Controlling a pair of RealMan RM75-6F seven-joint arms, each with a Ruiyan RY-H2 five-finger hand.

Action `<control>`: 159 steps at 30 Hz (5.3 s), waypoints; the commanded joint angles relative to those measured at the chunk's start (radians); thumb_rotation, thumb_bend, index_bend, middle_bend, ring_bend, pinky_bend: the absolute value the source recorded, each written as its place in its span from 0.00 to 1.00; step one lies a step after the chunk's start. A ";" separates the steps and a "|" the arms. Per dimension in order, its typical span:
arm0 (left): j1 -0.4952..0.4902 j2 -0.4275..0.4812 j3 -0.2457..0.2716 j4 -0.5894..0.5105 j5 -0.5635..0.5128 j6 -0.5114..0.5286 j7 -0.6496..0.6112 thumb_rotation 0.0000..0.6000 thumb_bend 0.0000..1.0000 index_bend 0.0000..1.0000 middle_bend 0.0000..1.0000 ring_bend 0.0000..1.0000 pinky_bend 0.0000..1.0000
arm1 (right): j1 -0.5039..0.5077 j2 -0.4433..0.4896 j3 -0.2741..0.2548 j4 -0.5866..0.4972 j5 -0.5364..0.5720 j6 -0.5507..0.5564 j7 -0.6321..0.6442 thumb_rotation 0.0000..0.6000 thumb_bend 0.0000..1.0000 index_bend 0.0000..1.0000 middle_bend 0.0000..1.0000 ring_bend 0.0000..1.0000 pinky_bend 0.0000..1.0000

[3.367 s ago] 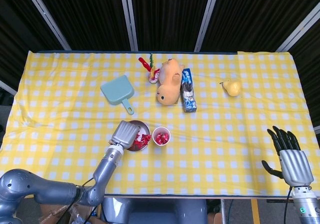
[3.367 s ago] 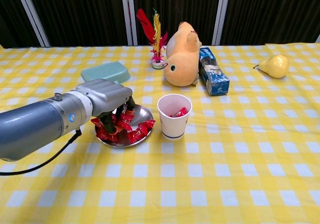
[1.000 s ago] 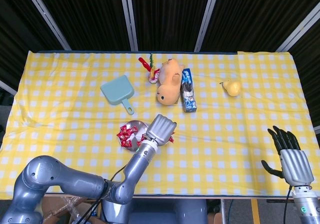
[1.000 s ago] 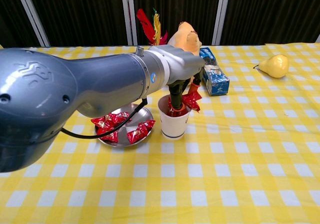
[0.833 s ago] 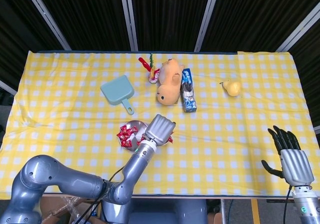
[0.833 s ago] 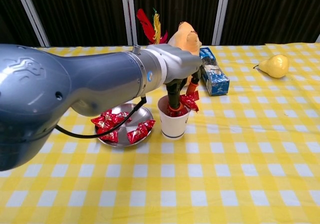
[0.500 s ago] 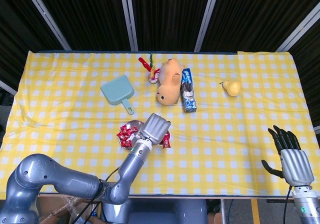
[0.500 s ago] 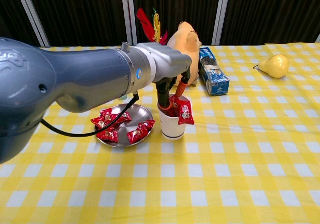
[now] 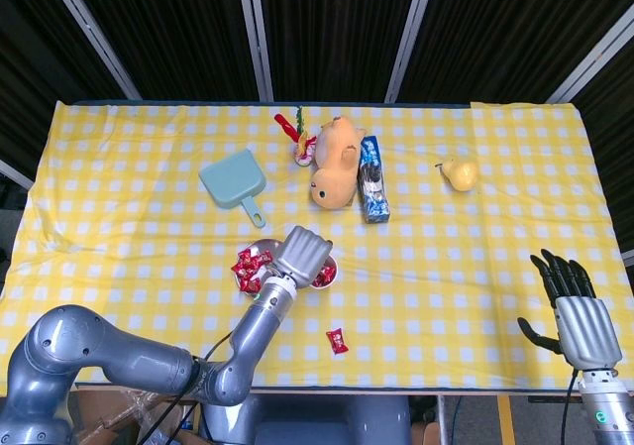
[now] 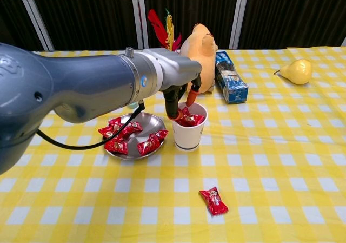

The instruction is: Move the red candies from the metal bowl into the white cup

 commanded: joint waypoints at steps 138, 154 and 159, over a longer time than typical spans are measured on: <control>0.082 0.146 0.109 -0.079 0.261 -0.024 -0.252 1.00 0.25 0.33 0.93 0.99 1.00 | -0.012 -0.006 0.023 -0.032 0.087 -0.006 -0.122 1.00 0.34 0.00 0.00 0.00 0.00; 0.228 0.252 0.210 -0.177 0.205 0.036 -0.256 1.00 0.24 0.36 0.95 0.98 1.00 | -0.012 -0.011 0.020 -0.034 0.081 -0.003 -0.136 1.00 0.34 0.00 0.00 0.00 0.00; 0.242 0.205 0.198 -0.145 0.185 0.051 -0.247 1.00 0.24 0.37 0.95 0.99 1.00 | -0.012 -0.012 0.020 -0.035 0.082 -0.005 -0.138 1.00 0.34 0.00 0.00 0.00 0.00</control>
